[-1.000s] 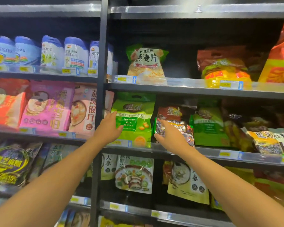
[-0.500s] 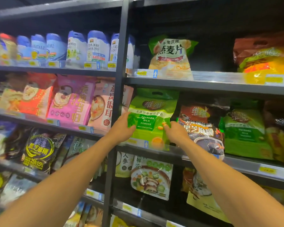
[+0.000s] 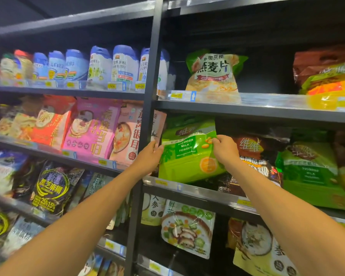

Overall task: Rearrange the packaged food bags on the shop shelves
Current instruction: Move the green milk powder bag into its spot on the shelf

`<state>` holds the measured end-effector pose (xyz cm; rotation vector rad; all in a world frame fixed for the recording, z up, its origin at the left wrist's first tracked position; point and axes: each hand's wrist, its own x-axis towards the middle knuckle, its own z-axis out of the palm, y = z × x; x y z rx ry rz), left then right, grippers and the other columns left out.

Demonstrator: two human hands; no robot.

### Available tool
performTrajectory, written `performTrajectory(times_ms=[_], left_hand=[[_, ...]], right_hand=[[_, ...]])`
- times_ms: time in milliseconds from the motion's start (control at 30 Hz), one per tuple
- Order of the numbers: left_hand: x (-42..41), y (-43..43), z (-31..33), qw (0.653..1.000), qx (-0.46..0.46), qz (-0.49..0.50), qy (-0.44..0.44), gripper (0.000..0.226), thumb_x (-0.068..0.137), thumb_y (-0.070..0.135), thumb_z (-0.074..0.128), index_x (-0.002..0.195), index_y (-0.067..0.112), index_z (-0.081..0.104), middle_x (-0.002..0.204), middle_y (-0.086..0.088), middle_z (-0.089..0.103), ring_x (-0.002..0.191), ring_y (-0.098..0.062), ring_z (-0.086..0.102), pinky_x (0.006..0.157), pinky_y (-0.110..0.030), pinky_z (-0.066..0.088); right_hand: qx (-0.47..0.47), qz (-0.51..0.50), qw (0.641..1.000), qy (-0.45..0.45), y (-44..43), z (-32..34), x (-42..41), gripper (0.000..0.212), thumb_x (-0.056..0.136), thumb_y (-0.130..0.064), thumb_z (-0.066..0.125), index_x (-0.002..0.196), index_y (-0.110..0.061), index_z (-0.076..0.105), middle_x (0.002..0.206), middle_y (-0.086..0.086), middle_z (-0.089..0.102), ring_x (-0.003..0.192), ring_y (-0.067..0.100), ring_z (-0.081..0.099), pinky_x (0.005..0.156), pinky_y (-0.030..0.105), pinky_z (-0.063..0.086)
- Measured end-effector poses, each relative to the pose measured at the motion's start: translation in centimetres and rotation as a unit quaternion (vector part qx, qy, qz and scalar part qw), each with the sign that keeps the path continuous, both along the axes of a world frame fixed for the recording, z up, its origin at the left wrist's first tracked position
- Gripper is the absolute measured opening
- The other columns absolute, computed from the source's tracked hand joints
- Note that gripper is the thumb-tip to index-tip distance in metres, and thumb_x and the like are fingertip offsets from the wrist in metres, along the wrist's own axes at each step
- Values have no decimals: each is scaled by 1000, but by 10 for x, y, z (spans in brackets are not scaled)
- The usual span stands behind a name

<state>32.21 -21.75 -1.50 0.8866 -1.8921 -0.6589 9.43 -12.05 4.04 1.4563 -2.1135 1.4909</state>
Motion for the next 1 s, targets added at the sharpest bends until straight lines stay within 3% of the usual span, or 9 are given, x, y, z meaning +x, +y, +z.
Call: performTrajectory(times_ms=[100,200,333,433,533,633,833,900,1000], left_hand=[[-8,-10,7,999,35,4,18,51,109,42,36,146,9,47,147,-10,53,124,-22,51,97,-34,36],[-18,-21,14,994,101,-18,45,61,107,46,40,150,4,46,150,-14,52,135,-31,50,108,-38,38],[-43,-110,-4,972,202,-86,87,111,66,82,52,152,12,41,147,-11,57,129,-31,58,111,-51,46],[-53,-108,-4,956,261,-93,100,95,86,73,53,156,14,30,151,-10,53,130,-30,56,108,-46,47],[-58,-71,8,966,240,-73,64,72,103,57,46,150,3,42,147,-12,56,128,-30,57,99,-37,46],[-66,-72,8,969,233,-65,42,66,106,53,39,146,2,50,144,-14,58,125,-31,57,96,-34,44],[-71,-81,25,987,157,-30,22,69,105,55,42,150,3,46,150,-17,52,134,-37,51,109,-37,41],[-74,-91,29,986,162,-33,36,72,101,59,48,148,5,48,146,-17,56,129,-38,55,112,-47,44],[-74,-90,35,979,189,-56,45,64,101,55,51,142,5,51,134,-18,63,115,-34,63,96,-42,51]], right_hand=[[-27,15,999,-44,0,-3,-5,33,104,-24,45,89,-11,71,89,10,70,89,34,65,80,46,50],[-31,31,996,-78,-1,-1,-8,35,104,-26,46,87,-11,73,88,12,71,85,34,65,78,48,52],[-35,42,993,-108,-2,-3,-11,35,105,-27,46,88,-12,72,93,16,72,80,29,62,74,46,50],[-34,51,989,-133,-1,-9,-16,33,106,-26,45,91,-15,72,96,15,71,82,28,63,74,43,49],[-29,62,985,-156,1,-13,-21,33,107,-27,44,95,-13,71,100,17,71,85,33,66,76,46,53],[-31,68,984,-162,0,-16,-23,32,106,-29,45,93,-18,72,97,12,72,95,38,70,90,59,56],[-44,47,983,-172,-4,-9,-27,29,106,-26,46,89,-18,68,100,12,70,95,32,67,86,52,55],[-41,51,978,-200,-10,-6,-37,24,103,-29,48,99,-16,68,107,13,71,99,34,68,91,57,57],[-37,69,967,-242,-21,-3,-53,26,102,-26,49,117,-14,65,112,14,71,101,34,70,94,57,57]])
